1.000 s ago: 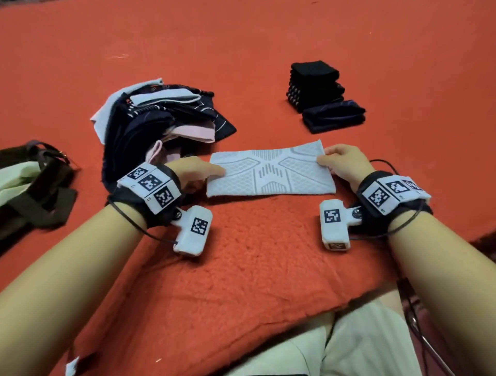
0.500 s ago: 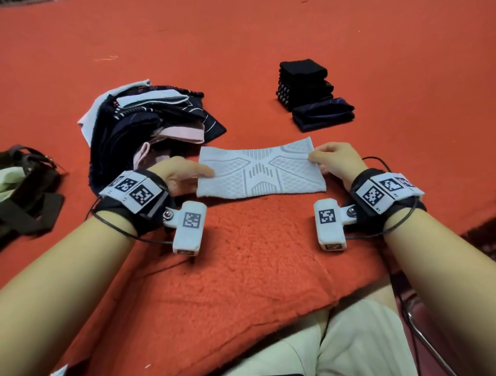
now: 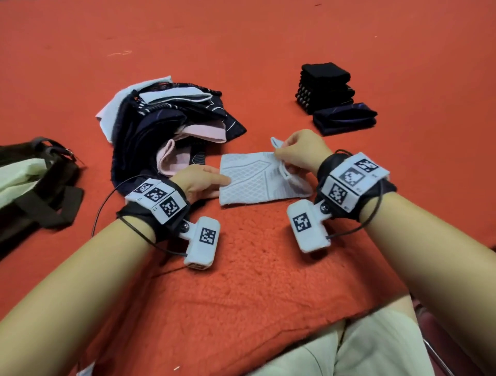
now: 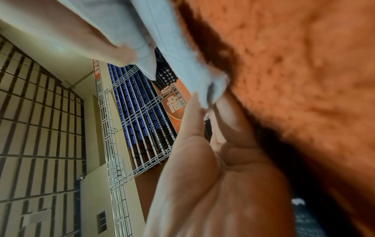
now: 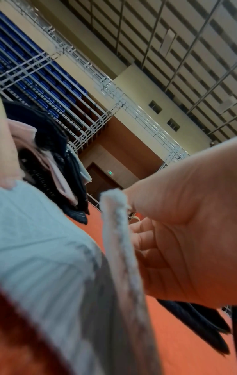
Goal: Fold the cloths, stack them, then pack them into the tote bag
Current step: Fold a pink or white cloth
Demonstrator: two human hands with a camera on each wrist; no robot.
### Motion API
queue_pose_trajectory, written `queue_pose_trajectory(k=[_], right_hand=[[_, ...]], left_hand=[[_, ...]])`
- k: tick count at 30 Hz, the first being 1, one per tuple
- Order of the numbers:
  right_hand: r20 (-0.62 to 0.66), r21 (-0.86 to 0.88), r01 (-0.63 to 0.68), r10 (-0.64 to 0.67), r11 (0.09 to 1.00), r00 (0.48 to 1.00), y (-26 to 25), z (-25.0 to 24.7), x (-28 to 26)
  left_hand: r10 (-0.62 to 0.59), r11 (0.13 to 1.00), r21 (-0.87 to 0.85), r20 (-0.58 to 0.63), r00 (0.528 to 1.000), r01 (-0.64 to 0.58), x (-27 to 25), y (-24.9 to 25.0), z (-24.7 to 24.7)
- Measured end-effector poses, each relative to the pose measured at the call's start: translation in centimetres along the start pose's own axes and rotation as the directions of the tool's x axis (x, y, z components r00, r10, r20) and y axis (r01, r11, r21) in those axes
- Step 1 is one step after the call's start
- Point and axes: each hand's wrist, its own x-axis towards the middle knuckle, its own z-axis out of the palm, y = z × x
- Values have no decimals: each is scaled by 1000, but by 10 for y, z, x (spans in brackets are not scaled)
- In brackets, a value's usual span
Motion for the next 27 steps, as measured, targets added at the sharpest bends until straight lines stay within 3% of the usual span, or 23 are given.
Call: queue_pose_trajectory(k=[8,10,13,17,20,24,27], right_hand=[[-3,-175,63,-65,983,998,-4,22,-2],[69,-183,105,-93,978,993,-3,18,-6],[206,-354,182,-114,917,972,6,11,-8],[242,-503,211,-98,838,965,19,7,-10],[241,-500,207,-95,841,966,21,7,-10],[282,-471,251,-125,846,951,21,3,-16],[299,-203,246,-179,948,937,30,-9,-20]], left_hand=[[21,999,-24,16,1000,-21,-1,-1,-1],[25,999,-28,13,1000,-24,-1,-1,-1],[43,999,-27,-3,999,-43,-6,0,2],[91,994,-57,-10,996,-92,-17,11,14],[145,988,-53,12,989,-144,-24,31,36],[157,979,114,96,983,-167,-27,53,68],[119,960,234,147,982,-151,-24,60,88]])
